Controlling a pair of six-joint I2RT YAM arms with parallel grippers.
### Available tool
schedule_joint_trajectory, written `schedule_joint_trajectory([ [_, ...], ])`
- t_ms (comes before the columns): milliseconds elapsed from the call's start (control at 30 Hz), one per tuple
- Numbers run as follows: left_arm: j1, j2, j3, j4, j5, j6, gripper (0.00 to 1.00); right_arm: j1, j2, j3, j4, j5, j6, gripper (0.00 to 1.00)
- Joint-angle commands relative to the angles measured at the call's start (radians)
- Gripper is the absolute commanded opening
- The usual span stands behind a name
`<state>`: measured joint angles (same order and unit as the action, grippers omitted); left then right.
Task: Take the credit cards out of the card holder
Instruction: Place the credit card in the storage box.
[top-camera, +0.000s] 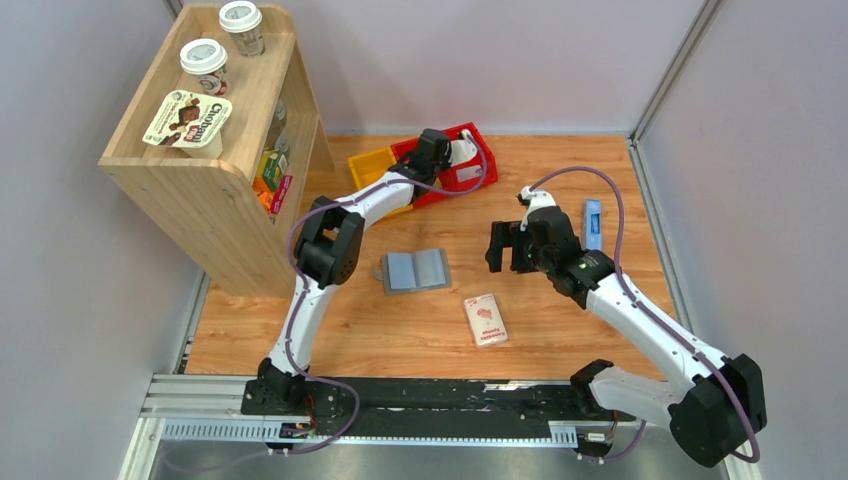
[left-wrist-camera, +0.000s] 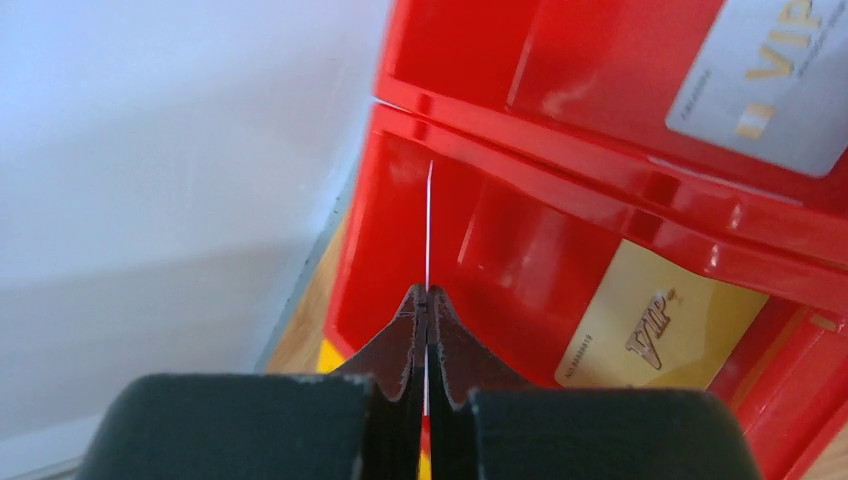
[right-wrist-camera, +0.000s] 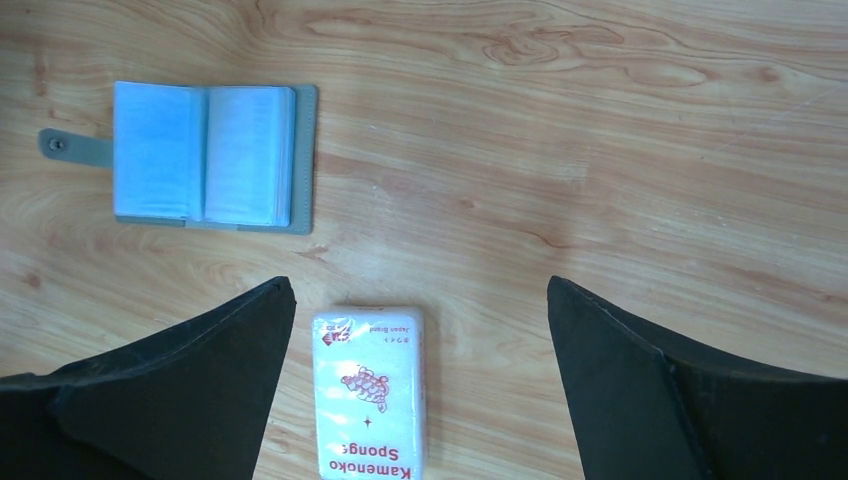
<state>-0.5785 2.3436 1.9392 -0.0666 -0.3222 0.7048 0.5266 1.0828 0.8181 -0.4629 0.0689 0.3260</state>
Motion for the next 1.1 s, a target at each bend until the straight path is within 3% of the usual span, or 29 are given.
schedule_joint_trajectory([
  [0,-0.004,0.045,0.041,0.016,-0.04,0.094,0.0,-0.008,-0.017,0.007,0.001,0.06,-0.033,1.0],
  [200,-0.006,0.063,0.026,-0.025,-0.003,0.078,0.02,-0.016,0.0,0.003,0.009,0.068,-0.036,1.0],
  [433,-0.012,0.011,0.027,-0.105,0.011,0.003,0.39,-0.019,0.012,0.003,0.024,0.069,-0.035,1.0],
  [700,-0.018,-0.09,0.007,-0.108,0.025,-0.111,0.51,-0.019,-0.003,-0.007,0.033,0.069,-0.033,1.0],
  [933,-0.017,-0.278,-0.022,-0.2,-0.029,-0.494,0.55,-0.019,-0.001,-0.007,0.047,0.023,-0.039,1.0],
  [1067,-0.014,-0.436,-0.167,-0.262,0.044,-0.737,0.58,-0.017,0.035,0.003,0.05,-0.018,-0.03,1.0],
])
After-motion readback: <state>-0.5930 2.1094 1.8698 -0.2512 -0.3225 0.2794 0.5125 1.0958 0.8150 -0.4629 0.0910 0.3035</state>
